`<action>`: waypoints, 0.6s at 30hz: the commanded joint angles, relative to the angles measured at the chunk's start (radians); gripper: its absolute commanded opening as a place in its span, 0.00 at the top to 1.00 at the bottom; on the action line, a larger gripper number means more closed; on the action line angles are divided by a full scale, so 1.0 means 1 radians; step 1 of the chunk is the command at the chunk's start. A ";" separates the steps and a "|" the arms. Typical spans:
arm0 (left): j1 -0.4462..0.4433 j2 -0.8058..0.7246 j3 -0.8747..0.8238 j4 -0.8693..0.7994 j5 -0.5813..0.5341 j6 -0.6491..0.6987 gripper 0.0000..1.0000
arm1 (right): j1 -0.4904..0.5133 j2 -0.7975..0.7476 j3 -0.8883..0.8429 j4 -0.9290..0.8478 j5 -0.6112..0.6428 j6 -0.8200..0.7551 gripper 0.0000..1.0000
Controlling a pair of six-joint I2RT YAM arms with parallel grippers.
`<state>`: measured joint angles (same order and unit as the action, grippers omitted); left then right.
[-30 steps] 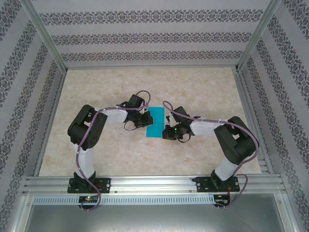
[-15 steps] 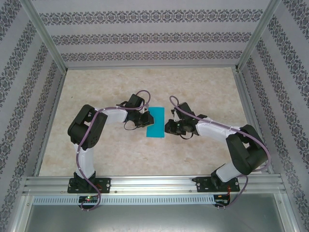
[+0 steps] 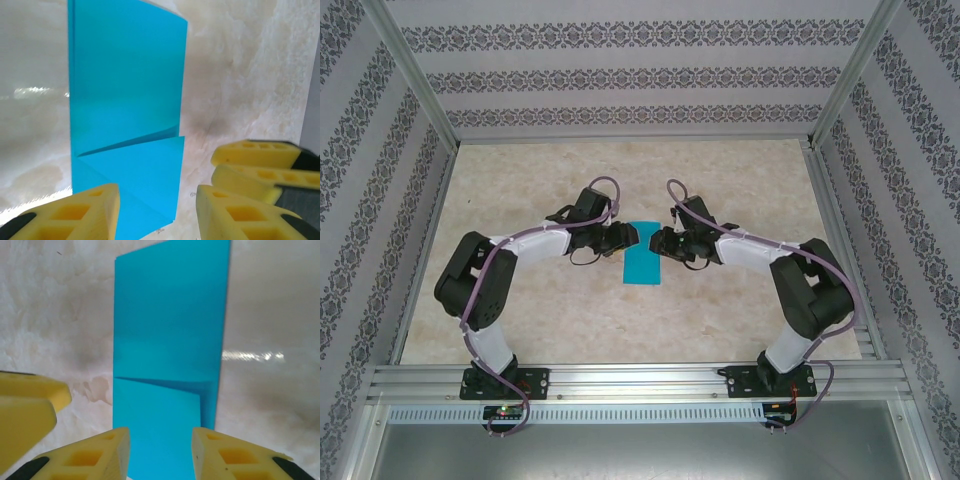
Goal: Fold a paper plane with a square sheet of paper (pick it up from the middle)
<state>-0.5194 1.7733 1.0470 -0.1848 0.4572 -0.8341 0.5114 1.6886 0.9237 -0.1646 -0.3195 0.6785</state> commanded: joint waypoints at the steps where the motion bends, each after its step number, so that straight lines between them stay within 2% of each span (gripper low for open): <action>1: -0.006 -0.009 -0.066 0.061 -0.024 -0.076 0.54 | -0.023 0.041 0.048 -0.018 -0.046 -0.059 0.61; 9: -0.018 0.005 -0.112 0.133 0.051 -0.114 0.54 | -0.036 0.127 0.066 0.005 -0.109 -0.091 0.62; 13: -0.020 0.021 -0.110 0.159 0.084 -0.129 0.57 | -0.036 0.157 0.072 0.033 -0.147 -0.087 0.73; 18: -0.026 0.044 -0.092 0.158 0.090 -0.126 0.61 | -0.037 0.183 0.087 0.025 -0.158 -0.093 0.75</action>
<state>-0.5270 1.7916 0.9405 -0.0696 0.5209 -0.9493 0.4767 1.8565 0.9802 -0.1635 -0.4492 0.6060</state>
